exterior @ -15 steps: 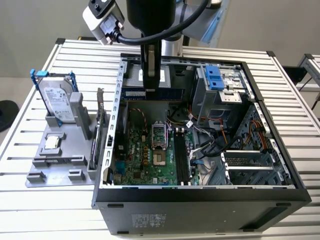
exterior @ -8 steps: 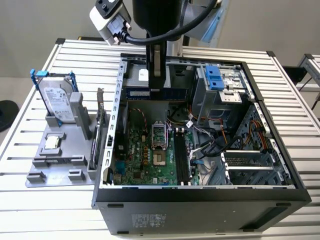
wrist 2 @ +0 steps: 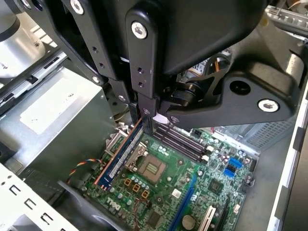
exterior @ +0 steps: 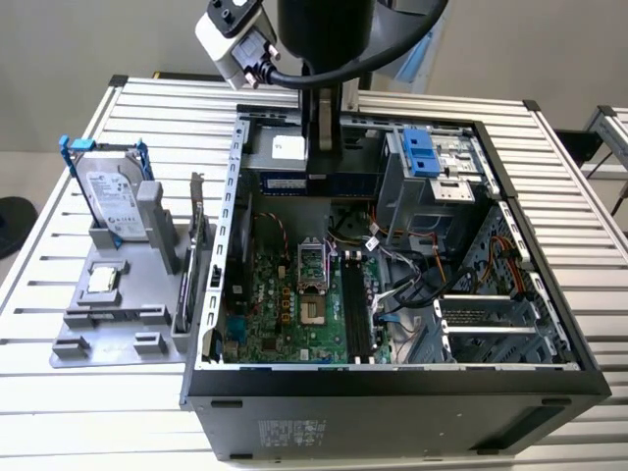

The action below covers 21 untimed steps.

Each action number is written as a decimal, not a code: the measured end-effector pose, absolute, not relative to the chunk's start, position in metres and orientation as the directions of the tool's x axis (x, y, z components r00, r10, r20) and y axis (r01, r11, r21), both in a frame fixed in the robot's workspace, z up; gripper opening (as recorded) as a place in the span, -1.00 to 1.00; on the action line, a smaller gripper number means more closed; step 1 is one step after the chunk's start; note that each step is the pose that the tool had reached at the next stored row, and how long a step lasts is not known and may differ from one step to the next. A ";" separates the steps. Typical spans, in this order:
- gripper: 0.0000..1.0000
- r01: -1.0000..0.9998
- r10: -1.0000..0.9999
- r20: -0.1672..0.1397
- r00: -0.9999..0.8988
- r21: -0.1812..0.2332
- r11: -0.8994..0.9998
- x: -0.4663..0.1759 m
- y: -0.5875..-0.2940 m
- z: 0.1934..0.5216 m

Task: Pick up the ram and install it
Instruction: 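Pick up the ram and move it above insertion slot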

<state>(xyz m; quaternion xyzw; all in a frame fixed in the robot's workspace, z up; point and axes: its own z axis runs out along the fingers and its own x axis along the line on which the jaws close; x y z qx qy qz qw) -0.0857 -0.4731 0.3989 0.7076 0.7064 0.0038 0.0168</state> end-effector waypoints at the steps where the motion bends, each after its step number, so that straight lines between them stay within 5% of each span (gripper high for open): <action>1: -1.00 1.000 1.000 -0.018 0.002 0.029 -0.001 -0.084 -0.473 0.399; 21: -1.00 1.000 1.000 -0.018 0.002 0.029 -0.001 -0.056 -0.471 0.399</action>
